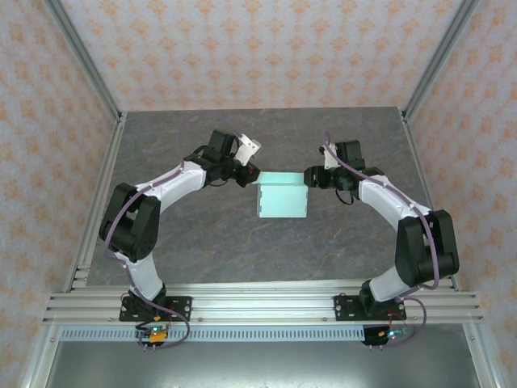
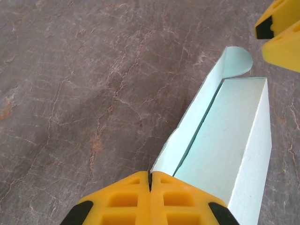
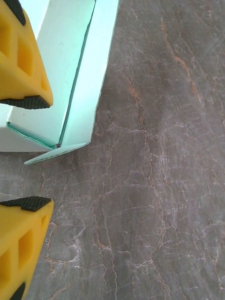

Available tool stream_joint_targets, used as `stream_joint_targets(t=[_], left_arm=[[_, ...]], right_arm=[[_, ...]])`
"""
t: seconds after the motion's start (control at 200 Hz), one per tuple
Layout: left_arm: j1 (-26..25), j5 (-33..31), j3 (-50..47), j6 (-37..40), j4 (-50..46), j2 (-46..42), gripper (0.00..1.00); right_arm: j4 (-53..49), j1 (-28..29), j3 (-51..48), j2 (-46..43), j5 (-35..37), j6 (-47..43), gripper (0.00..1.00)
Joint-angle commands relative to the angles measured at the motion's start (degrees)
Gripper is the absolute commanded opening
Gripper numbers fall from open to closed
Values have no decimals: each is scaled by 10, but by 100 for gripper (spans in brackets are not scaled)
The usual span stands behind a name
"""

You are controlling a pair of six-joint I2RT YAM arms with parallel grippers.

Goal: Fold the paper box

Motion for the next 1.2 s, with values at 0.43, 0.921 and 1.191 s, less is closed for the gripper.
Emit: stream_joint_targets(t=[0.43,0.921,1.191], left_arm=[[-15,1,-16,19,25,-31,0],[-45,-114,-20,-145,75,-25,1],[-85,-185,-18,-255,67,-24,3]], right_arm=[[-40,16,21,30,3,11,33],[53,111,-16,-17,165,142,12],[85,165,-25,-18,260,182,11]])
